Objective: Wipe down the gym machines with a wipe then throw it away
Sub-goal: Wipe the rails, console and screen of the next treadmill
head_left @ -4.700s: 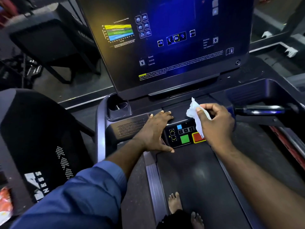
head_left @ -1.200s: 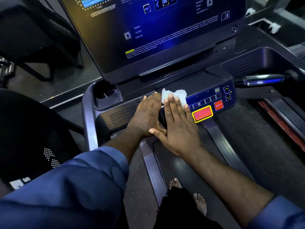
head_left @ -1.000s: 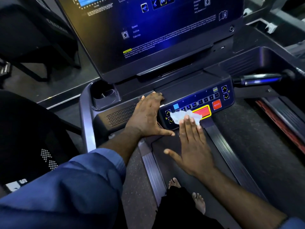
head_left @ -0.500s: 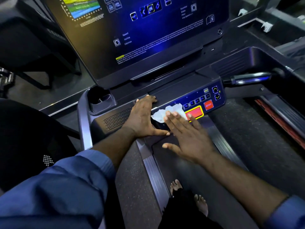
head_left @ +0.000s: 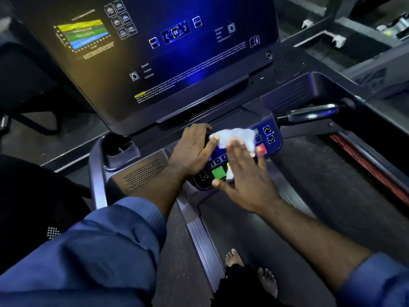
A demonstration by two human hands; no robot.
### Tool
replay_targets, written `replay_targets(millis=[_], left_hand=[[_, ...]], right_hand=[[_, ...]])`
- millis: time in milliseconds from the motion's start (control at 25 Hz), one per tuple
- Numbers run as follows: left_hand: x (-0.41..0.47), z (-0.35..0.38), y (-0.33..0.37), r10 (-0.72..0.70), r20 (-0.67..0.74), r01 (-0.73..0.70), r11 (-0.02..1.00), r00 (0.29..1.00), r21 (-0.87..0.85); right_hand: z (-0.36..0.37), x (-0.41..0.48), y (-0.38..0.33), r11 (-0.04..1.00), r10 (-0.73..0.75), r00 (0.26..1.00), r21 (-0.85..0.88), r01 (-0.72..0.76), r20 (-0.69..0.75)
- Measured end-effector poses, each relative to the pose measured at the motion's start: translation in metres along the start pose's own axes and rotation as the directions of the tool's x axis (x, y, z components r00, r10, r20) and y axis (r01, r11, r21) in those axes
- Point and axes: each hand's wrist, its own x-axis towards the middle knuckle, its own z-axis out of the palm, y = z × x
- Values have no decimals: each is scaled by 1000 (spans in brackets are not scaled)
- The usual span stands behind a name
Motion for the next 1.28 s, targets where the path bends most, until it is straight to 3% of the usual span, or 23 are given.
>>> replay_targets(millis=[80, 120, 240, 400, 600, 760, 840, 920, 960, 1040, 1120, 1200, 1280], left_hand=[[3, 0, 0, -14, 46, 13, 999, 999, 39], [4, 1, 0, -16, 69, 11, 998, 997, 62], [5, 1, 0, -31, 104, 17, 991, 994, 136], [8, 1, 2, -36, 124, 7, 974, 992, 226], [9, 4, -1, -49, 101, 23, 969, 994, 246], [10, 0, 2, -87, 144, 45, 962, 986, 269], [10, 0, 3, -86, 146, 44, 962, 986, 270], [9, 1, 3, -90, 143, 49, 963, 986, 267], [9, 1, 3, -89, 138, 50, 963, 986, 266], [9, 0, 4, -82, 129, 46, 964, 988, 261], [8, 0, 5, -83, 131, 47, 965, 988, 259], [7, -1, 5, -88, 132, 50, 962, 987, 268], [8, -1, 5, -93, 141, 51, 960, 986, 275]], right_hand=[[0, -1, 11, 957, -256, 967, -137, 256, 18], [-7, 7, 27, 957, -245, 969, -158, 243, 7], [-17, 17, 55, 995, 95, 994, -17, -96, -47], [12, -41, 63, 994, -48, 998, -101, 51, 34], [-8, 4, 54, 998, -9, 1000, -61, 10, 12], [12, -33, 62, 996, -8, 1000, -84, 8, 2], [14, -30, 73, 993, 95, 995, -70, -97, -34], [-2, 6, 66, 959, 274, 960, 96, -268, -60], [-9, 21, 60, 946, 295, 954, 158, -283, -57], [-6, 21, 52, 985, 135, 989, 116, -127, -60], [8, -10, 63, 998, -44, 998, -47, 42, -38], [15, -32, 84, 993, 43, 997, -103, -50, -67], [9, -12, 85, 964, 265, 958, 10, -266, -108]])
